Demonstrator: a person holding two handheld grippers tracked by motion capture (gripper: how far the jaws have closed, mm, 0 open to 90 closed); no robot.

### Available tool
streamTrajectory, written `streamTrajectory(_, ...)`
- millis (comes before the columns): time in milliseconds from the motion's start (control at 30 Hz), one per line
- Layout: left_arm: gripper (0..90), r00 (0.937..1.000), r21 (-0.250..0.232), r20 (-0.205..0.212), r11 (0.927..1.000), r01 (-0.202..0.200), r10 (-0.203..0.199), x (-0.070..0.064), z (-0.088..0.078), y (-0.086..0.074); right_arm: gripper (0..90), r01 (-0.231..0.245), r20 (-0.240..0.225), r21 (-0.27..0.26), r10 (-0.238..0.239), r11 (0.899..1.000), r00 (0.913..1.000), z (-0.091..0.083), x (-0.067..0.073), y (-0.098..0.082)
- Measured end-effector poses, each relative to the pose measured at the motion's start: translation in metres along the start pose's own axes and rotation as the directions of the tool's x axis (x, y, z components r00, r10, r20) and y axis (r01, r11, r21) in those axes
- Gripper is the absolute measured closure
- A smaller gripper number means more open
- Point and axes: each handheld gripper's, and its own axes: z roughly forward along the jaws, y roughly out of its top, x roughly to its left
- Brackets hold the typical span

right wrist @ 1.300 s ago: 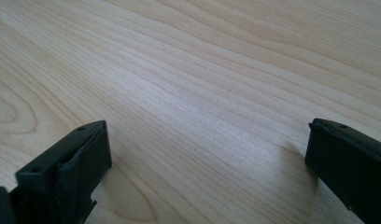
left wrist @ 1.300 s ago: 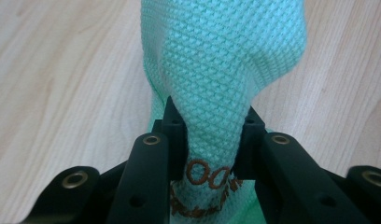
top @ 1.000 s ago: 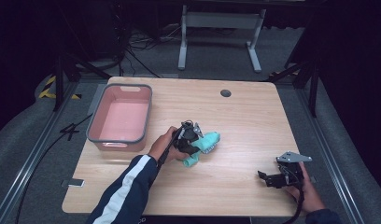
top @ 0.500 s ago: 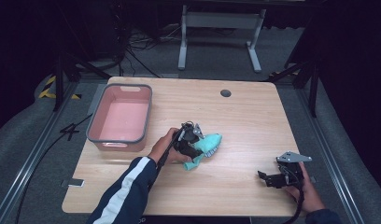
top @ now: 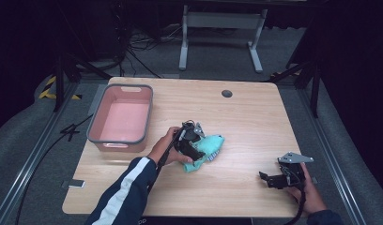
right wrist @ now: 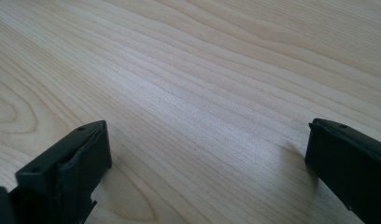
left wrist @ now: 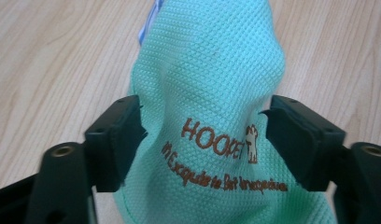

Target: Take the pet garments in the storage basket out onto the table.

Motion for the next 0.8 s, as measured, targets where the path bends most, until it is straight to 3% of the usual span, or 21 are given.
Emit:
streamTrajectory(300, 20.9, 0.9996, -0.022, -0.011, 0.9994, -0.027, 0.027, -0.003, -0.014, -0.001, 0.7, 0.0, 0.0, 0.0, 0.0, 1.0, 1.0, 0.0, 0.0, 0.0)
streamTrajectory(600, 21.8, 0.9959, -0.015, -0.04, 0.9965, -0.082, 0.082, -0.009, -0.032, -0.003, 0.7, 0.0, 0.0, 0.0, 0.0, 1.0, 1.0, 0.0, 0.0, 0.0)
streamTrajectory(800, 21.2, 0.9946, -0.003, -0.046, 0.9956, -0.093, 0.093, -0.014, -0.043, -0.007, 0.7, 0.0, 0.0, 0.0, 0.0, 1.0, 1.0, 0.0, 0.0, 0.0)
